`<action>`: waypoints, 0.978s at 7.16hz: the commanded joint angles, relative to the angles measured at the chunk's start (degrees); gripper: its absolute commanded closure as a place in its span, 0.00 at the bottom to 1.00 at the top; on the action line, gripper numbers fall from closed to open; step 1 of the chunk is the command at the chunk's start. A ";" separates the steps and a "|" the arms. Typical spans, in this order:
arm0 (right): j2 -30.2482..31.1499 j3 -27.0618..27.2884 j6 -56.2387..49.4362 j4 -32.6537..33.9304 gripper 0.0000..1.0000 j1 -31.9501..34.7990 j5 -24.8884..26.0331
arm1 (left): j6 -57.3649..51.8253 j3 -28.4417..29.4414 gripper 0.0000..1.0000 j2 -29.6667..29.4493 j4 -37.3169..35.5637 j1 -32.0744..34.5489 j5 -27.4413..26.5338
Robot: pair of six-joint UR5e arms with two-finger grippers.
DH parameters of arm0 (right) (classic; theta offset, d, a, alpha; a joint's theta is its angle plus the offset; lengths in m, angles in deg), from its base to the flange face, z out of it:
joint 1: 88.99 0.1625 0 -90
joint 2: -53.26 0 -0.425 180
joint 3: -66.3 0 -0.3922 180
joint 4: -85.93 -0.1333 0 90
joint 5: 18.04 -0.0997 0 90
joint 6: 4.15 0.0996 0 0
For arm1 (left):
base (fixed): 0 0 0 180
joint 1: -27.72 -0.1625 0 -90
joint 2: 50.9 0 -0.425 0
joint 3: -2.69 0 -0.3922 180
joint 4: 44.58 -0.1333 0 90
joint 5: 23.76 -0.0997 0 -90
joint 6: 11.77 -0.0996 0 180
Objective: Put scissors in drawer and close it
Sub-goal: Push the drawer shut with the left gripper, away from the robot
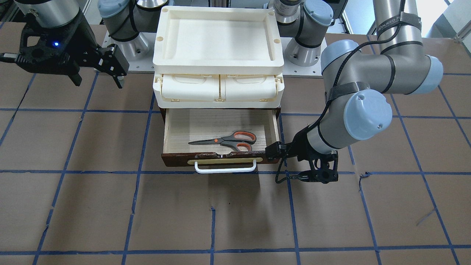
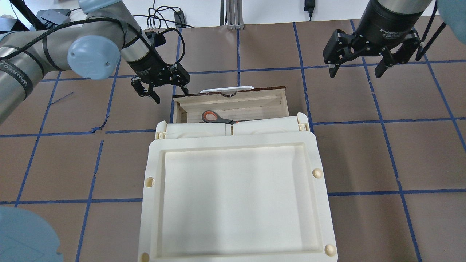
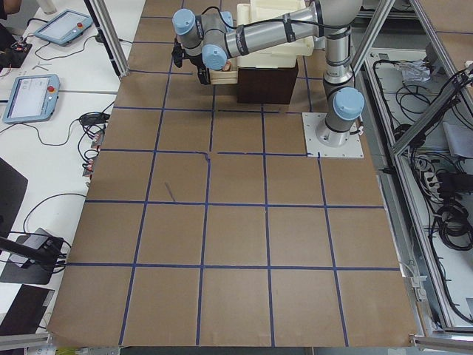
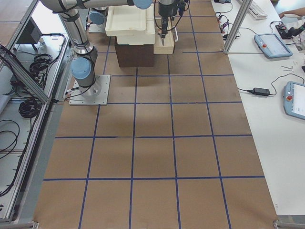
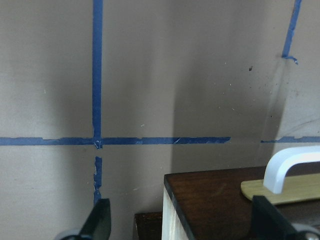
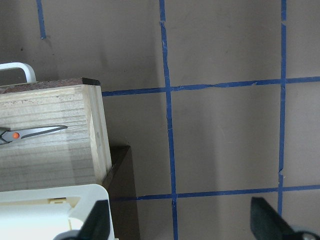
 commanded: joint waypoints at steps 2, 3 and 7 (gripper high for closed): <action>0.00 0.00 0.09 0.09 0.00 0.01 0.01 | 0.08 -0.02 0.00 0.27 2.44 0.09 -0.07; 0.00 0.00 0.09 0.09 0.00 0.01 0.01 | 0.17 -0.11 0.00 0.45 3.75 0.09 -0.07; 0.00 -0.09 0.00 0.09 0.00 -0.07 0.10 | 0.35 -1.86 0.00 1.77 4.90 0.09 -0.15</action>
